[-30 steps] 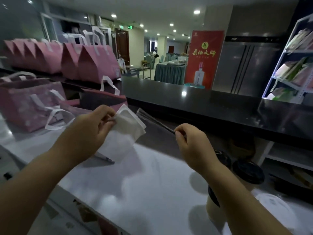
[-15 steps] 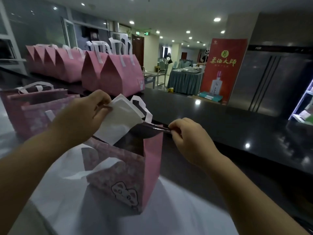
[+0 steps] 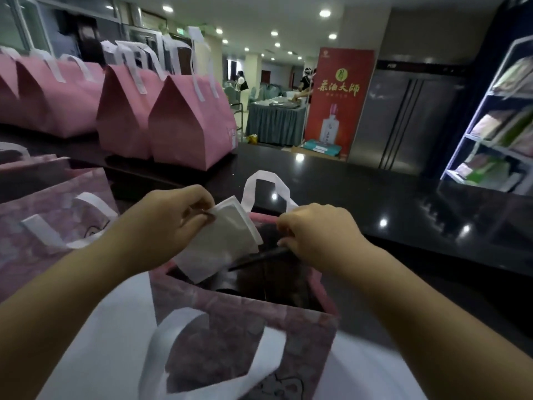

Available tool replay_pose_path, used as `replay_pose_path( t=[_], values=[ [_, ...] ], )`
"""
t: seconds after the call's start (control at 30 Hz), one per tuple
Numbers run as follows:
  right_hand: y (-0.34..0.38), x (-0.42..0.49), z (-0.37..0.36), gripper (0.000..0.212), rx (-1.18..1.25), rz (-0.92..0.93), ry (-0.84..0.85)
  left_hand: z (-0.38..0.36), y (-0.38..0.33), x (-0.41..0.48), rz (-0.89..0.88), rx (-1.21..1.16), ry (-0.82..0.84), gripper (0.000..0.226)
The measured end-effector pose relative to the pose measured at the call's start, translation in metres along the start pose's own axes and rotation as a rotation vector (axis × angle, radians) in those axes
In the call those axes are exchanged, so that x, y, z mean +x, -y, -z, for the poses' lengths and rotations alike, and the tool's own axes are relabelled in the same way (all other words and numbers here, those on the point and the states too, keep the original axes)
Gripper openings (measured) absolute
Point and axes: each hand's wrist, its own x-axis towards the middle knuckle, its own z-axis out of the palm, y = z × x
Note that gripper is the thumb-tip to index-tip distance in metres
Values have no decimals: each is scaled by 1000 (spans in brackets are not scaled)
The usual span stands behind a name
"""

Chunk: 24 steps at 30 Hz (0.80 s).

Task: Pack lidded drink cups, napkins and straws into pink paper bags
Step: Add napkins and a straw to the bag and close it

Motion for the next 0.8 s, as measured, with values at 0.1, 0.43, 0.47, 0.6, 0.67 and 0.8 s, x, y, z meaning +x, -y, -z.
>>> replay_pose_path(
  t=[0.1,0.43,0.47,0.6,0.67,0.8],
  values=[
    [8,3,-2,24,44,-78,-5,-9,15,1,-19,-104,37,27],
    [27,-11,-2,8,591,-241,10,-33,26,3,-4,-422,30,6],
    [28,-11,-2,4,578,-255,-20,-33,28,3,-1,-421,41,6],
    [29,-9,-4,5,520,-300,-47,-29,42,-4,-13,-355,95,15],
    [29,-7,-6,3,375,-320,-5,-28,50,-9,-12,-305,114,15],
    [35,-2,-10,20,118,-319,90,-29,58,-15,0,-267,134,19]
  ],
)
